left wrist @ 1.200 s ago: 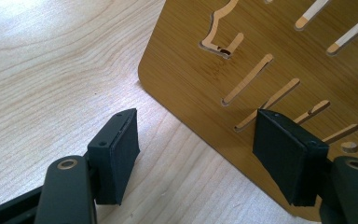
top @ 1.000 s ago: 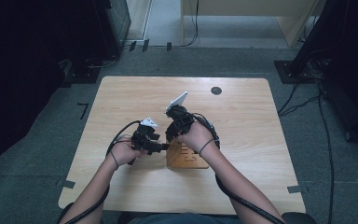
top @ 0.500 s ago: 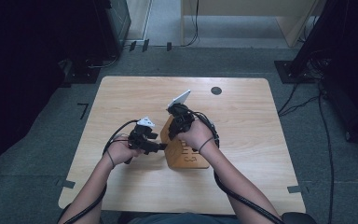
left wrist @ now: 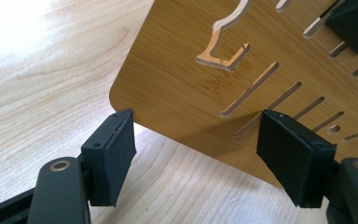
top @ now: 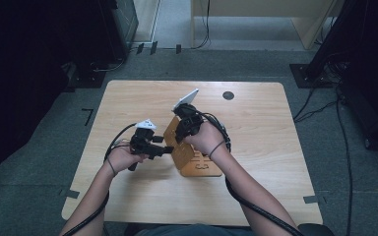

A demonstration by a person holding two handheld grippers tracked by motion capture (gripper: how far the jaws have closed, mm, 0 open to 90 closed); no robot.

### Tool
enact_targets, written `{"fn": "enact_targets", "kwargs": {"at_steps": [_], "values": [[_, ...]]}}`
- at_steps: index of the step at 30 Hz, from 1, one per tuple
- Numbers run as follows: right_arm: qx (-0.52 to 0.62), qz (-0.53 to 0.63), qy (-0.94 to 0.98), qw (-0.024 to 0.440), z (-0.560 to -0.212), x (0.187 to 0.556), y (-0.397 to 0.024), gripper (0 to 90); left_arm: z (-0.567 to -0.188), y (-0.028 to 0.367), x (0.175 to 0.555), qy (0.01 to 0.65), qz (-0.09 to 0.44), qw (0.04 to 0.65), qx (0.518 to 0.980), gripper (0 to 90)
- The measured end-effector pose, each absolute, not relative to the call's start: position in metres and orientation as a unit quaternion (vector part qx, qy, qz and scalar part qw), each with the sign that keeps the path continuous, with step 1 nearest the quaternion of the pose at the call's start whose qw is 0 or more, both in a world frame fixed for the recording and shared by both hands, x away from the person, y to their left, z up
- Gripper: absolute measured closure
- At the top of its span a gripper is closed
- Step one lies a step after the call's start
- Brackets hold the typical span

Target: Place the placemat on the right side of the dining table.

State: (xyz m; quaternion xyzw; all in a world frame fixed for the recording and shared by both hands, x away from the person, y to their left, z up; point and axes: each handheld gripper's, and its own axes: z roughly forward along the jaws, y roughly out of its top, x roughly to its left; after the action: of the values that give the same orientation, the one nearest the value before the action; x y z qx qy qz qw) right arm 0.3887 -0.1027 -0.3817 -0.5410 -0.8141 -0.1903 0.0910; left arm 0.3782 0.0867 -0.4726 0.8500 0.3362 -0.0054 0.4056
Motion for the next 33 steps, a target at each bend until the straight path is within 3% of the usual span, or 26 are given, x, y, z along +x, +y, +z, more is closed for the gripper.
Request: {"fn": "enact_targets", "kwargs": {"at_steps": [33], "values": [[-0.554, -0.195, -0.807, 0.058, -0.376, 0.396, -0.173, 87.9, -0.482, 0.076, 0.377, 0.324, 0.012, 0.384, 0.864, 27.7]]}}
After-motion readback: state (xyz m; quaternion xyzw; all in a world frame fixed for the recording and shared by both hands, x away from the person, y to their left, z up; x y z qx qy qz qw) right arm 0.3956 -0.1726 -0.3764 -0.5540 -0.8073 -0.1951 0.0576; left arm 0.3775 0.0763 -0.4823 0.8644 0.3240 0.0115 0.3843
